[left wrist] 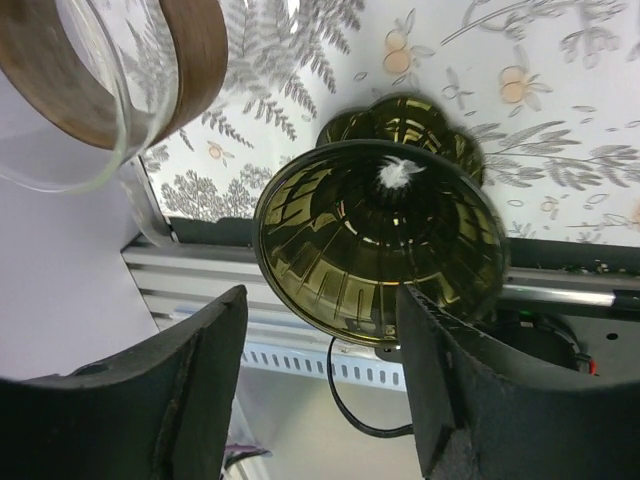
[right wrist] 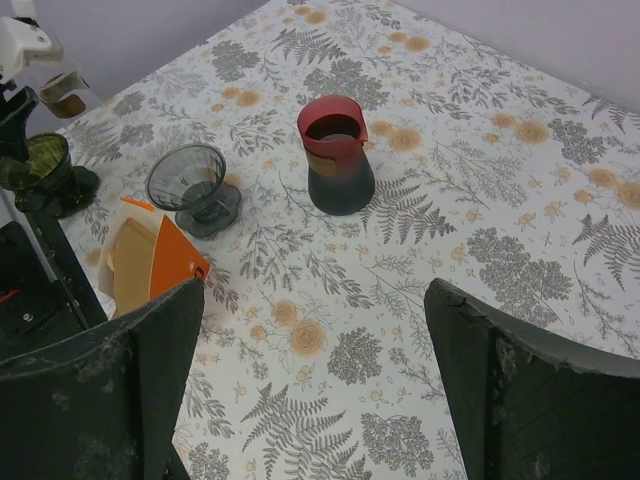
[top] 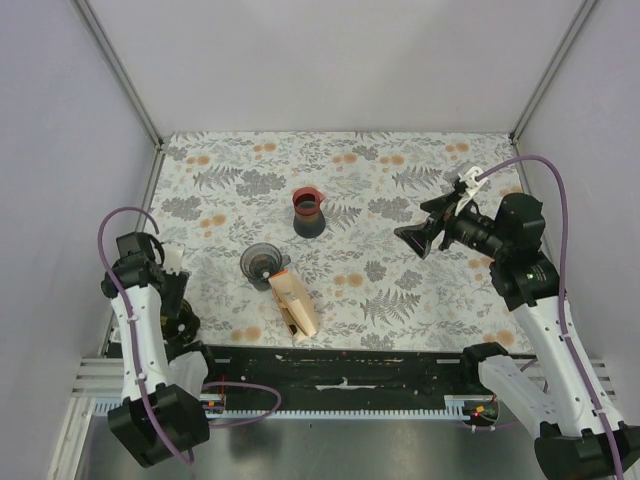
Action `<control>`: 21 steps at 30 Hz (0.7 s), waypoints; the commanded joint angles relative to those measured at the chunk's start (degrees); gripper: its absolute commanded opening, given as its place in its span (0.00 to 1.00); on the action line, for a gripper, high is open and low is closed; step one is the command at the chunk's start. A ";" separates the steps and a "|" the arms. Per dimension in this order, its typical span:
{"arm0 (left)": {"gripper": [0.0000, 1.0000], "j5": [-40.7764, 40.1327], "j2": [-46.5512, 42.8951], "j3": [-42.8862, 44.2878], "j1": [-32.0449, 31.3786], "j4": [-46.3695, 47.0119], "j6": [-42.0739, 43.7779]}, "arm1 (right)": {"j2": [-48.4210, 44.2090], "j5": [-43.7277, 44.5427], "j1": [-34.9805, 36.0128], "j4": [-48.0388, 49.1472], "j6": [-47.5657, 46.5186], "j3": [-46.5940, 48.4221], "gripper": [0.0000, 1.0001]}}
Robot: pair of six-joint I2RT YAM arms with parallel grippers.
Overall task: Place the coffee filter in the dripper
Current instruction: Pick up the coffee dripper from the corner of the board.
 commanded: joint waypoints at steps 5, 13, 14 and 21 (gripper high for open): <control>0.63 -4.62 2.32 -4.11 6.61 7.42 5.26 | -1.45 -4.41 0.59 3.11 1.99 0.25 0.98; 0.61 -4.54 5.74 -8.50 9.77 12.87 7.81 | -3.21 -5.29 0.77 4.16 2.25 -0.28 0.98; 0.59 -3.31 6.45 -8.59 10.12 12.87 7.90 | -3.21 -5.21 0.86 4.16 2.17 -0.37 0.98; 0.12 2.76 9.00 -7.89 11.62 10.15 8.95 | -3.91 -6.00 1.21 4.08 2.43 -0.28 0.98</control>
